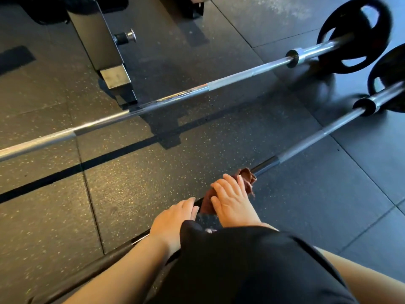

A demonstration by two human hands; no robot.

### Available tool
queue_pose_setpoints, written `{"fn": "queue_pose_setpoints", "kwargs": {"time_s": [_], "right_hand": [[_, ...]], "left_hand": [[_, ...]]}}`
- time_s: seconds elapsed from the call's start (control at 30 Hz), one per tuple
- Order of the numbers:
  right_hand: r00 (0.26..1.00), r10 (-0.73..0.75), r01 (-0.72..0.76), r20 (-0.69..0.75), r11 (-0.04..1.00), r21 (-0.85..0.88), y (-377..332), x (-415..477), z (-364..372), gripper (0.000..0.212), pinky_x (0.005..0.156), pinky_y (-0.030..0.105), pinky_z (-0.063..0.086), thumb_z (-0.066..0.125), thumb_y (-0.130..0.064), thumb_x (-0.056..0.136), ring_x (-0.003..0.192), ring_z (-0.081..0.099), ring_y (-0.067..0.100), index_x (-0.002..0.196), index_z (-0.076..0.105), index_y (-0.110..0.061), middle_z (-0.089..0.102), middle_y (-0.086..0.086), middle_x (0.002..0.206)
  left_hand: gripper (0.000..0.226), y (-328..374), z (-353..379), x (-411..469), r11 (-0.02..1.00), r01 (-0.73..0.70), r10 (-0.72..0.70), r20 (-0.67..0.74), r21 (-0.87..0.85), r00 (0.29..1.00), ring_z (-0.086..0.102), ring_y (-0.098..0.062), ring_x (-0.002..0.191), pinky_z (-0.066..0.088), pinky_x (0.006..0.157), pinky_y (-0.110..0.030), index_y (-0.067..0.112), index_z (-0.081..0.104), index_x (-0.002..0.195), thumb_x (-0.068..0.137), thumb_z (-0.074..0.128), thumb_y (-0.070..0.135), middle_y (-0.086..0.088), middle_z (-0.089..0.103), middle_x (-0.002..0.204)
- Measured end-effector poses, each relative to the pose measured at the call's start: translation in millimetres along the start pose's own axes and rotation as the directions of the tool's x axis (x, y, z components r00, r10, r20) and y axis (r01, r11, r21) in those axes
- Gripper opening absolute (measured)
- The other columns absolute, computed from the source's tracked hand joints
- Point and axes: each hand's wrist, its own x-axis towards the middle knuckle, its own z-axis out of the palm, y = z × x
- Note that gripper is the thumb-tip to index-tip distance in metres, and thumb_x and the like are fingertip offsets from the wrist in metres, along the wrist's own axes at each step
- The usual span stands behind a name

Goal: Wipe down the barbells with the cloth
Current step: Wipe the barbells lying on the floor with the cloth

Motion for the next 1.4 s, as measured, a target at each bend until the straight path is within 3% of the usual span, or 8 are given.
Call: {"fn": "queue_pose_setpoints", "kwargs": {"time_s": [0.17,0.27,0.4,0.6,0.8,1.0,1.2,1.4], "right_hand": [[0.968,-0.246,0.246,0.04,0.969,0.026,29,3,-16,0.056,0.124,0.034,-0.012,0.015,-0.046,0.107,0.154,0.019,0.02,0.156,0.035,-0.026,0.038,-0.003,0.159],[0.99,-0.112,0.113,-0.08,0.994,-0.003,62,6,-18,0.055,0.126,0.033,-0.011,0.014,-0.048,0.109,0.151,0.026,0.022,0.15,0.042,-0.024,0.045,-0.001,0.153],[0.986,0.116,-0.099,-0.122,0.985,0.141,30,3,-9,0.059,0.122,0.041,-0.017,0.013,-0.044,0.107,0.156,0.009,0.026,0.151,0.041,-0.017,0.037,0.001,0.156],[0.97,-0.231,0.233,-0.072,0.972,0.031,47,0,-8,0.049,0.127,0.037,-0.007,0.026,-0.043,0.109,0.152,0.026,0.021,0.152,0.041,-0.024,0.046,-0.003,0.153],[0.97,0.188,-0.159,-0.152,0.97,0.185,26,4,-1,0.05,0.117,0.034,-0.026,0.023,-0.036,0.111,0.156,0.003,0.024,0.155,0.036,-0.015,0.032,0.001,0.16],[0.969,-0.225,0.231,-0.104,0.971,0.054,39,-6,-6,0.049,0.123,0.035,-0.016,0.027,-0.04,0.11,0.155,0.015,0.024,0.155,0.037,-0.024,0.036,0.001,0.16],[0.967,0.167,-0.118,-0.194,0.963,0.241,36,-2,-2,0.045,0.119,0.034,-0.022,0.028,-0.03,0.111,0.157,0.0,0.025,0.15,0.042,-0.015,0.031,0.005,0.161],[0.979,-0.179,0.192,-0.099,0.971,0.144,28,-11,3,0.048,0.121,0.033,-0.018,0.027,-0.038,0.111,0.157,0.006,0.019,0.154,0.038,-0.022,0.031,-0.002,0.164]], "left_hand": [[0.047,8,5,9,0.991,-0.046,0.056,-0.077,0.125,0.995,0.057,-0.018,0.126,0.043,0.097,-0.037,0.028,0.039,0.149,0.11,0.019,0.044,0.006,0.055,0.144],[0.047,18,3,14,0.983,-0.037,0.05,-0.067,0.179,0.997,0.056,-0.018,0.128,0.042,0.099,-0.035,0.028,0.037,0.151,0.111,0.019,0.042,0.007,0.053,0.146],[0.047,22,4,14,0.981,-0.024,0.043,-0.092,0.193,0.995,0.056,-0.016,0.127,0.043,0.098,-0.034,0.03,0.038,0.151,0.11,0.018,0.044,0.009,0.054,0.144],[0.047,17,5,11,0.979,-0.019,0.031,-0.057,0.203,0.998,0.057,-0.017,0.125,0.045,0.095,-0.035,0.028,0.04,0.149,0.11,0.019,0.044,0.008,0.056,0.142],[0.046,25,5,5,0.983,0.034,-0.017,-0.096,0.183,0.995,0.057,-0.019,0.125,0.044,0.097,-0.036,0.026,0.041,0.149,0.111,0.02,0.042,0.005,0.057,0.142],[0.046,17,8,0,0.989,0.079,-0.067,-0.09,0.126,0.994,0.057,-0.019,0.125,0.045,0.099,-0.038,0.025,0.045,0.145,0.11,0.022,0.042,0.005,0.057,0.139],[0.039,33,15,-5,0.955,0.278,-0.251,-0.212,0.105,0.944,0.061,-0.021,0.107,0.044,0.094,-0.04,0.023,0.062,0.117,0.109,0.026,0.037,0.003,0.067,0.113],[0.055,60,13,18,0.899,0.437,-0.429,-0.177,0.01,0.886,0.062,-0.026,0.116,0.039,0.098,-0.046,0.02,0.063,0.123,0.109,0.014,0.042,-0.003,0.069,0.12]]}}
